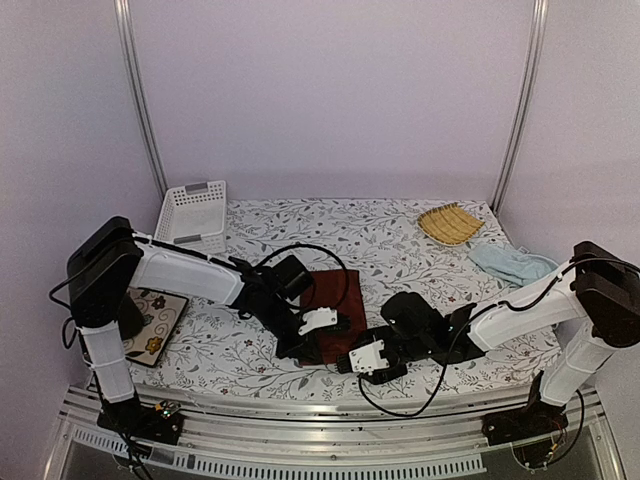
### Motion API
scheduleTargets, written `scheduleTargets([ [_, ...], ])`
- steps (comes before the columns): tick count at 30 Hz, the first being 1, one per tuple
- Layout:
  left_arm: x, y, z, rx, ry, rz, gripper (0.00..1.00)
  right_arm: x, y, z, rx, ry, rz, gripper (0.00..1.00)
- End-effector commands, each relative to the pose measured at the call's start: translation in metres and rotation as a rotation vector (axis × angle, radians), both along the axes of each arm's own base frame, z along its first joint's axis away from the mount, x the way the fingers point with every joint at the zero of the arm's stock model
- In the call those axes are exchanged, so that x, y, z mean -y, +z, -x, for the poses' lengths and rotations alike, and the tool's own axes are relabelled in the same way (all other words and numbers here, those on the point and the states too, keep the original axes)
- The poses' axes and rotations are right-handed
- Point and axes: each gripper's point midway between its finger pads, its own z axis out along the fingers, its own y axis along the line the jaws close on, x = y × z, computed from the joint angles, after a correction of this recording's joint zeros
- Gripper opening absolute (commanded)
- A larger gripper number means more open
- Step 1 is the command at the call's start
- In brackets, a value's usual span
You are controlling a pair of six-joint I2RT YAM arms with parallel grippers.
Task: Roll the towels
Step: Roll the towel at the center of the board.
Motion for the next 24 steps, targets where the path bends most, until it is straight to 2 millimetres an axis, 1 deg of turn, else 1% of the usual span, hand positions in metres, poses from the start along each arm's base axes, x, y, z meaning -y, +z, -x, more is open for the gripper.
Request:
scheduleTargets([
  [1,-0.001,0.004,0.000,-0.081,0.006,0.026,0.00,-0.010,0.003,-0.001,0.022,-0.009,-0.023,0.66],
  [4,0.000,0.008,-0.002,-0.101,0.005,0.042,0.00,-0.011,0.002,-0.007,0.052,-0.033,-0.017,0.65],
  [9,0.002,0.008,-0.001,-0.130,-0.006,0.049,0.00,-0.013,-0.001,-0.024,0.116,-0.100,-0.005,0.65],
  [12,0.003,0.007,0.000,-0.139,-0.010,0.050,0.00,-0.014,-0.005,-0.026,0.116,-0.107,0.003,0.65],
  [14,0.002,0.007,0.000,-0.143,-0.011,0.049,0.00,-0.015,-0.008,-0.026,0.109,-0.114,0.006,0.63],
  [16,0.001,0.008,-0.001,-0.145,-0.007,0.052,0.01,-0.015,-0.010,-0.028,0.107,-0.124,0.011,0.56],
  [19,-0.002,0.011,-0.004,-0.141,0.000,0.060,0.04,-0.017,-0.009,-0.024,0.084,-0.114,0.009,0.40],
  [20,-0.003,0.012,-0.004,-0.140,0.003,0.062,0.05,-0.017,-0.009,-0.023,0.078,-0.110,0.012,0.36],
  [22,-0.004,0.014,-0.006,-0.133,0.008,0.064,0.10,-0.018,-0.008,-0.020,0.060,-0.097,0.014,0.27],
  [24,-0.006,0.015,-0.009,-0.121,0.017,0.058,0.18,-0.019,-0.008,-0.014,0.031,-0.076,0.017,0.21],
])
